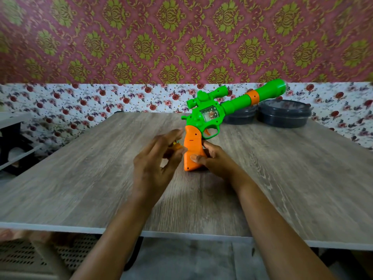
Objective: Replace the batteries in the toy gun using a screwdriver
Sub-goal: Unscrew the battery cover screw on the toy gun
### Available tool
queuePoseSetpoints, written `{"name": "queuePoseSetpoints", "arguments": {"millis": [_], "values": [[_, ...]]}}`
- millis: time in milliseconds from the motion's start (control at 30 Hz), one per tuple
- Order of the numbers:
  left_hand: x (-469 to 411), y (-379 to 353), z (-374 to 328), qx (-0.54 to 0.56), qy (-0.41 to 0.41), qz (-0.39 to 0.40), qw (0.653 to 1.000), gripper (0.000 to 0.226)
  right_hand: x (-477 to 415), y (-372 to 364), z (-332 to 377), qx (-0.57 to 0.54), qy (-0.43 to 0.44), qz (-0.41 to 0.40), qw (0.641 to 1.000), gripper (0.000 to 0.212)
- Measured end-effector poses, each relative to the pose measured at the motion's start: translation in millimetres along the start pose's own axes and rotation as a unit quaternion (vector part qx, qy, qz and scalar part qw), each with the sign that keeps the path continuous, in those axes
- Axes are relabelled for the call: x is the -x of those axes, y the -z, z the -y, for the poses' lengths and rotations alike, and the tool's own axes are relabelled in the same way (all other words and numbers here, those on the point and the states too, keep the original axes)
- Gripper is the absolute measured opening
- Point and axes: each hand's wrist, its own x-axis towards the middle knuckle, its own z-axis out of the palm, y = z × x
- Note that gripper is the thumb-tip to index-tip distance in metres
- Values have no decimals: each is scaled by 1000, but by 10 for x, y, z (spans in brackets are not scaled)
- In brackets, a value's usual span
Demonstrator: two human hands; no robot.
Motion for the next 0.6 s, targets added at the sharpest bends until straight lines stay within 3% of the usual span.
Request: {"name": "queuePoseSetpoints", "arguments": {"millis": [267, 433, 600], "values": [[-5, 11, 10, 18, 10, -8, 1000, 39, 25, -1, 21, -13, -3, -1, 1000, 46], [-12, 15, -11, 51, 54, -10, 997, 23, 25, 3, 19, -8, -7, 3, 1000, 46], [6, 5, -2, 57, 63, -11, 996, 30, 32, 4, 32, -10, -8, 7, 1000, 46]]}}
